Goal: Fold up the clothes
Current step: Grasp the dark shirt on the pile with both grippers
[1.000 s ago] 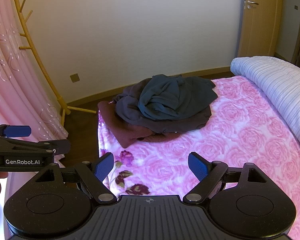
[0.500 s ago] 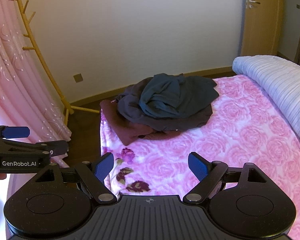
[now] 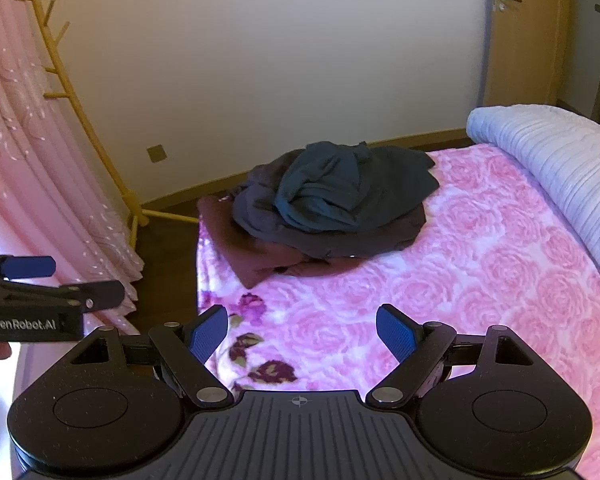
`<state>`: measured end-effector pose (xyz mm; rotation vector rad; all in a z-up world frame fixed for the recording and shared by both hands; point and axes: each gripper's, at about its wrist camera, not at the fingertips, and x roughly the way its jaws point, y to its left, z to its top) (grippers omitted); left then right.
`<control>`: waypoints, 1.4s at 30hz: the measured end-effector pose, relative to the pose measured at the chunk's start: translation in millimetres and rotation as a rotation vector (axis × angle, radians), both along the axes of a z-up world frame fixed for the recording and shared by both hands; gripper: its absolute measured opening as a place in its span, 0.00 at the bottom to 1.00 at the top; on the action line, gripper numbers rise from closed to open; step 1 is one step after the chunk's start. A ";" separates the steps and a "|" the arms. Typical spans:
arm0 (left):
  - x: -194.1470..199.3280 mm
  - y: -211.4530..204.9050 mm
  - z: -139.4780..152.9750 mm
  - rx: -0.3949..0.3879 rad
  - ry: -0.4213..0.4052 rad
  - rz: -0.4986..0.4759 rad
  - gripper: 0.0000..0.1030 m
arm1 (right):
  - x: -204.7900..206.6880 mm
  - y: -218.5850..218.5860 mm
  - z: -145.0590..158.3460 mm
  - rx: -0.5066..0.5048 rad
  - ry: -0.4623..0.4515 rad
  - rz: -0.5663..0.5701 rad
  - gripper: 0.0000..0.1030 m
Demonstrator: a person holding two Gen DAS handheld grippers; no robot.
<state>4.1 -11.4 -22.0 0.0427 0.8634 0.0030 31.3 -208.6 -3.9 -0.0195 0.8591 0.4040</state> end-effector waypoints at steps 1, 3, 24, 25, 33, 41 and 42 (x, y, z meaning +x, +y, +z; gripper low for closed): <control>9.9 1.6 -4.9 0.013 -0.005 -0.032 0.91 | 5.1 -0.1 -2.5 -0.008 -0.001 -0.003 0.82; 31.2 3.3 -16.1 0.051 -0.013 -0.103 0.91 | 17.7 0.8 -8.3 -0.037 -0.009 -0.001 0.82; 324.6 -46.7 -171.5 0.165 0.064 -0.888 0.34 | 276.6 43.5 -146.5 -0.348 0.079 0.158 0.82; 331.5 -48.3 -176.9 0.139 0.103 -0.895 0.33 | 285.4 38.2 -152.3 -0.334 0.094 0.144 0.82; 307.0 11.2 -131.5 -0.031 -0.017 -0.742 0.08 | 332.6 18.9 -173.3 -0.047 0.157 0.044 0.82; 313.9 29.7 -121.4 -0.147 -0.051 -0.677 0.07 | 370.9 27.9 -200.7 0.167 0.300 -0.036 0.25; 313.3 29.5 -114.8 -0.152 -0.074 -0.687 0.07 | 369.4 20.6 -194.0 0.178 0.295 -0.075 0.15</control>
